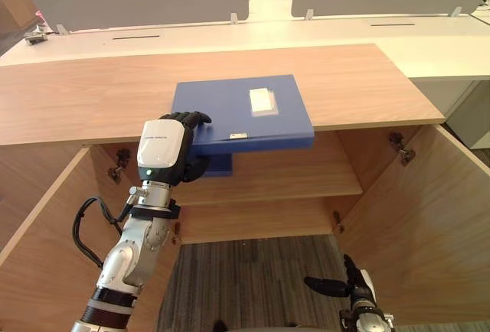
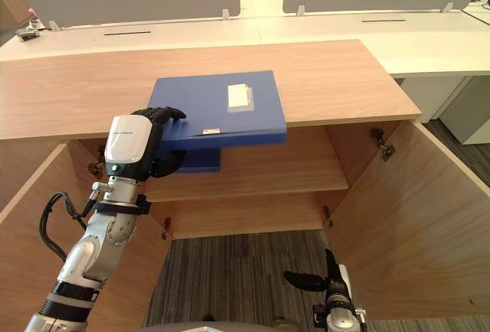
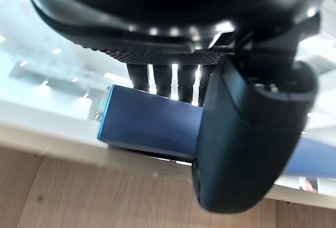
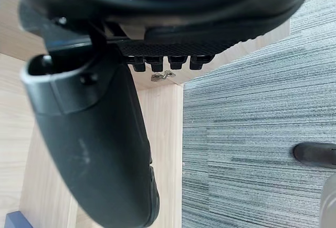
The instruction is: Walk over to the cabinet, pick up the folder, carry it to the office cabinet, place the folder inside the office cabinet, then close the office cabinet door
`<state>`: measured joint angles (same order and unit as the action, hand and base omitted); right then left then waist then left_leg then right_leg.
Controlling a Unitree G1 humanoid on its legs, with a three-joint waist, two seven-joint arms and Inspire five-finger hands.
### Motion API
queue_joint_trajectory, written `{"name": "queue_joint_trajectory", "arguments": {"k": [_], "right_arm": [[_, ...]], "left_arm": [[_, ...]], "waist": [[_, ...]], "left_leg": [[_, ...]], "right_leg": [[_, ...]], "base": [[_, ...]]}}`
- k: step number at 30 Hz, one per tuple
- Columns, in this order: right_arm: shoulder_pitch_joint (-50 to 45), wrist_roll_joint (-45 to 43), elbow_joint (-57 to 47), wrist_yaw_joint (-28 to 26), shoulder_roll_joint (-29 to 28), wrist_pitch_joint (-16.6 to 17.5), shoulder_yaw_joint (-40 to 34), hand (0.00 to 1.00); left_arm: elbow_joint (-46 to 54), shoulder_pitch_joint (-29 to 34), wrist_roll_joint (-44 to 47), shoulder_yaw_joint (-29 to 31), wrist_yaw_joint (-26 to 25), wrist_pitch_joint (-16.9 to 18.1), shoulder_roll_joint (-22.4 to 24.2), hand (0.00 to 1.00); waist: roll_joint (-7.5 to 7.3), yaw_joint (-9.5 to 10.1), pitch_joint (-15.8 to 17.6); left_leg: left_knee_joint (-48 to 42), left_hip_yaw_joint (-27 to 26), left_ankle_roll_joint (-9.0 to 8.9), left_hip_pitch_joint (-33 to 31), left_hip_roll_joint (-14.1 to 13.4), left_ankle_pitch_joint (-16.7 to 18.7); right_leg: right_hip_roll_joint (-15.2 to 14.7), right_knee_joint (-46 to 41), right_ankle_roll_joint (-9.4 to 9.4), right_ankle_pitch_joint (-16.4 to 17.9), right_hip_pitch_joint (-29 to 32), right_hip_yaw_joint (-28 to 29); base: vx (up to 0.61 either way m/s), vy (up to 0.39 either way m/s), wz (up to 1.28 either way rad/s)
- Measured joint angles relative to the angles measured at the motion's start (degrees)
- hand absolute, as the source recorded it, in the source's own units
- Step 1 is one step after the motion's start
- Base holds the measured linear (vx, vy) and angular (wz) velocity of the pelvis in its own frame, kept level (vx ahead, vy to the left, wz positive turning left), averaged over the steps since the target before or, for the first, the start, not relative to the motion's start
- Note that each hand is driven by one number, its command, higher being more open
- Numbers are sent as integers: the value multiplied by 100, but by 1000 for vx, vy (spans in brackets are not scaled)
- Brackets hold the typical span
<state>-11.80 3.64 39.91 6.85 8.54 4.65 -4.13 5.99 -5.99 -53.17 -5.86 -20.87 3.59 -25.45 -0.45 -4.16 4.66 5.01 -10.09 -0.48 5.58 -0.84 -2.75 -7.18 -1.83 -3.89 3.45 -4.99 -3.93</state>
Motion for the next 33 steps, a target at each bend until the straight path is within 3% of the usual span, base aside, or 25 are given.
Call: {"name": "queue_joint_trajectory", "arguments": {"k": [5,10,16,26,30,33], "right_arm": [[5,-22,-44,1,-3,-2,-10,100],[-1,-237,-467,29,-60,-9,-62,100],[-13,-615,-1883,116,-328,17,-239,100],[-31,-1640,-3526,239,-750,119,-534,100],[-27,-2617,-4593,156,-891,373,-763,100],[-16,-3068,-5105,-23,-878,483,-823,100]], "left_arm": [[70,5,409,144,1,-5,225,0],[1003,609,867,55,77,112,555,0],[2096,1250,2336,-426,354,552,1047,0],[3004,1591,4406,-350,385,812,1490,0],[3026,1975,6249,-159,902,948,1793,0],[3019,2236,7110,-21,1218,917,1891,0]], "waist": [[-16,-23,-2],[-20,-25,1],[-24,-31,4],[-37,-21,12],[-38,-6,12],[-43,4,15]], "left_leg": [[0,-6,0,-4,-3,-1],[0,-11,0,-13,-8,-1],[0,-19,0,-4,-13,0],[-1,-146,-27,48,-20,32],[-1,-165,-28,50,-21,50],[-1,-183,-27,51,-24,60]], "right_leg": [[0,109,-17,-66,-36,44],[7,85,-19,-67,-1,85],[15,41,-19,-67,20,109],[24,13,-32,-75,54,257],[26,14,-39,-79,62,282],[29,15,-44,-82,67,301]], "base": [[-6,0,-1],[-9,-14,-4],[-18,-10,-1],[-22,-15,-7],[-4,-9,-2],[-11,-18,-4]]}}
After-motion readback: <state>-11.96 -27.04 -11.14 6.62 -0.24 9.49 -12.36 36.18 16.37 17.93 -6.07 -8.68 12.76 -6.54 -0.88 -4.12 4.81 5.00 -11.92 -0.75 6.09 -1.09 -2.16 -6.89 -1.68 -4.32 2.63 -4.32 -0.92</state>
